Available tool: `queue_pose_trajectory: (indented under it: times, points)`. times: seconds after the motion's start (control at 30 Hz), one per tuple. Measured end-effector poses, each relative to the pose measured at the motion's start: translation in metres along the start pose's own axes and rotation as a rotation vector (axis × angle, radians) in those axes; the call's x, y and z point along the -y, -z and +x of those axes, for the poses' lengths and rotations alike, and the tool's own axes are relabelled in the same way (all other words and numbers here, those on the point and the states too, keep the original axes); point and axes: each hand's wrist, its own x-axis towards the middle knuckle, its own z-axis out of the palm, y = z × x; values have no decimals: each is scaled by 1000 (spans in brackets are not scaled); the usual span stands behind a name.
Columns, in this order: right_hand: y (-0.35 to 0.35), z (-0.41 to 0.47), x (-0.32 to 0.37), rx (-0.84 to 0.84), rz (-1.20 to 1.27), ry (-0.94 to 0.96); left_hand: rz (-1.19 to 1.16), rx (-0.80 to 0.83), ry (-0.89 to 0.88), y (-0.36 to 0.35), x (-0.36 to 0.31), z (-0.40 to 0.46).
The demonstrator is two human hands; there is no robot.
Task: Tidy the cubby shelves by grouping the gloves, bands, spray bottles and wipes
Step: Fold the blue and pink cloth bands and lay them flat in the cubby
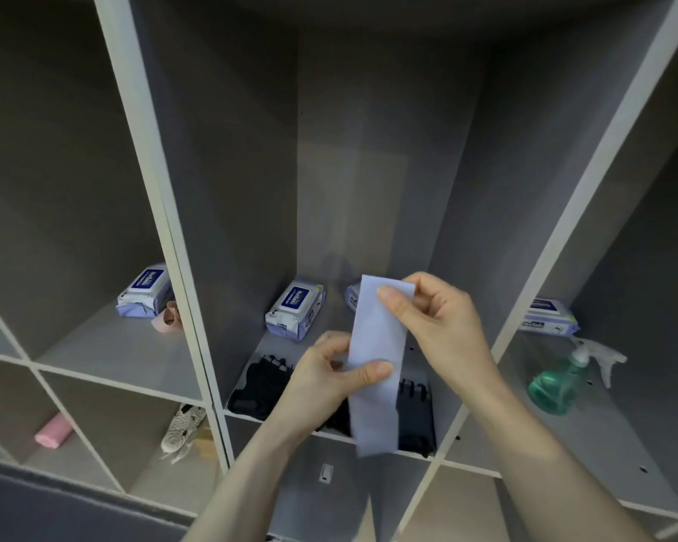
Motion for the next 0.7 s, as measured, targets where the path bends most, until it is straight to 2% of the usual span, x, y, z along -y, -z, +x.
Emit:
queue_pose_trajectory:
  times: [0.13, 0.27, 0.37, 0.53, 0.63, 0.7]
  points:
    - [11, -2, -4, 22, 77, -83, -158, 123, 43, -3, 1, -6]
    - [23, -10, -5, 140, 114, -120, -261, 257, 3, -14, -10, -12]
    - [34, -22, -3, 135, 48, -106, -187, 216, -58, -30, -15, -15]
    - [50, -47, 5, -29, -18, -18, -204, 207, -214, -67, -21, -25]
    - [63, -61, 6, -65, -60, -12, -235, 148, -204, -89, -20, -29]
    - [74, -69, 5, -144, -102, -54, -159, 90, -220, -100, -17, -31]
